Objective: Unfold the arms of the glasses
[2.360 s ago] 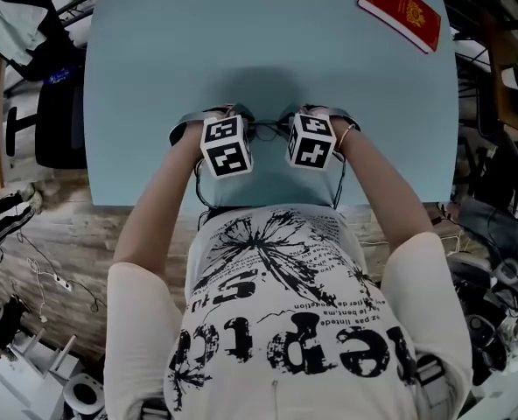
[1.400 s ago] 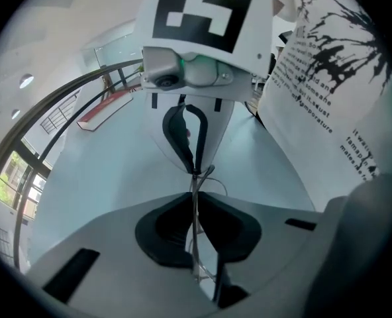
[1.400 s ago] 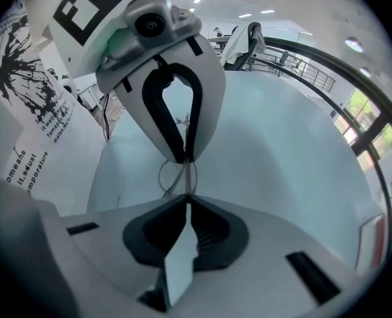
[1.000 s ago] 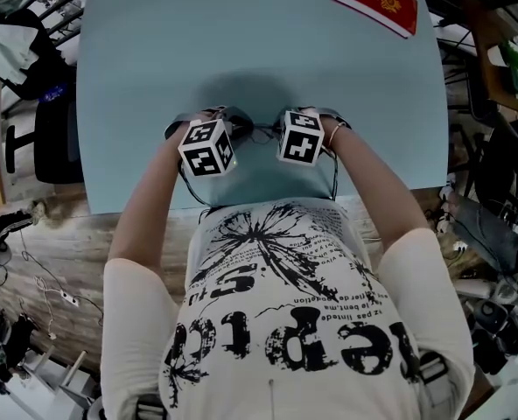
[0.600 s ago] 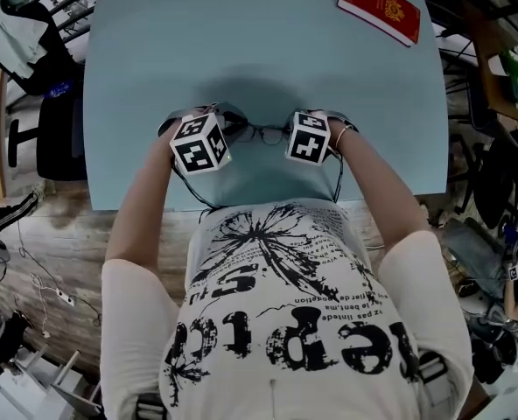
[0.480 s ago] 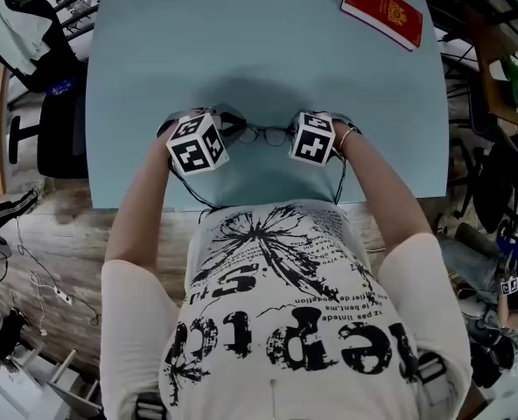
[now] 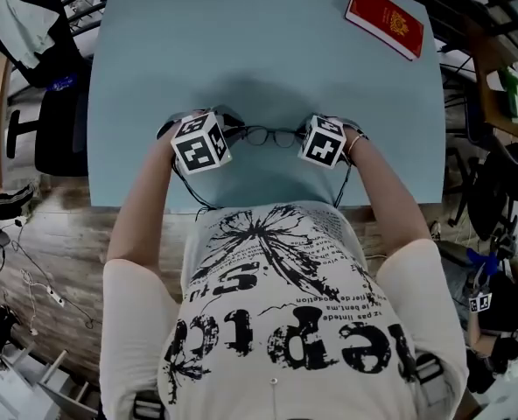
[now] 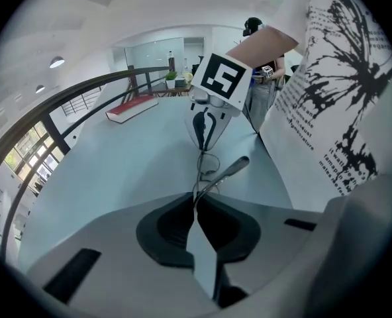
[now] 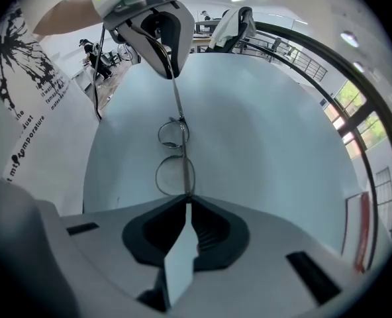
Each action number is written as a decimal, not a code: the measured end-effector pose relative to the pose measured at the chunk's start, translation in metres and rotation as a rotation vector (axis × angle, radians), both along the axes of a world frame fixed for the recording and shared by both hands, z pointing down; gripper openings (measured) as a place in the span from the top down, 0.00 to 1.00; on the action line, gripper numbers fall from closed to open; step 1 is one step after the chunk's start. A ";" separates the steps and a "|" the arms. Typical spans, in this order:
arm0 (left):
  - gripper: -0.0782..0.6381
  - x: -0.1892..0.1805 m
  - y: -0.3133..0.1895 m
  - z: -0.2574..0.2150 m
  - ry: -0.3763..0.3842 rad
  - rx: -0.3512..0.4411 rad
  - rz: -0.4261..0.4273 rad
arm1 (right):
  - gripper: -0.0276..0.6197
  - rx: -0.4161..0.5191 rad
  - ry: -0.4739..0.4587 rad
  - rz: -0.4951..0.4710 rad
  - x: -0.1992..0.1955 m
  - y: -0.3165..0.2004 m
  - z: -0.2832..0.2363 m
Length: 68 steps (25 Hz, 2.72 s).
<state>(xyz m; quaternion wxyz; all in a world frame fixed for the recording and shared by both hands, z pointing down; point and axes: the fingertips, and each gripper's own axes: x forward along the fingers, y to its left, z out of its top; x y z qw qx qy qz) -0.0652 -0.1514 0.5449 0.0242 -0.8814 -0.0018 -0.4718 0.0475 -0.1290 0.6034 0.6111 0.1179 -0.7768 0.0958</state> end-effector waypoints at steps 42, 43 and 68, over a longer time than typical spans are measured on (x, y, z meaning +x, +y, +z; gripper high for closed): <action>0.85 0.009 -0.016 -0.003 -0.045 0.025 -0.105 | 0.91 0.250 -0.162 -0.183 -0.042 -0.023 -0.083; 0.85 0.010 -0.016 -0.003 -0.049 0.028 -0.105 | 0.91 0.245 -0.165 -0.171 -0.037 -0.023 -0.085; 0.76 0.006 -0.018 -0.014 0.138 0.037 -0.270 | 0.89 0.269 -0.247 0.030 0.013 -0.020 -0.093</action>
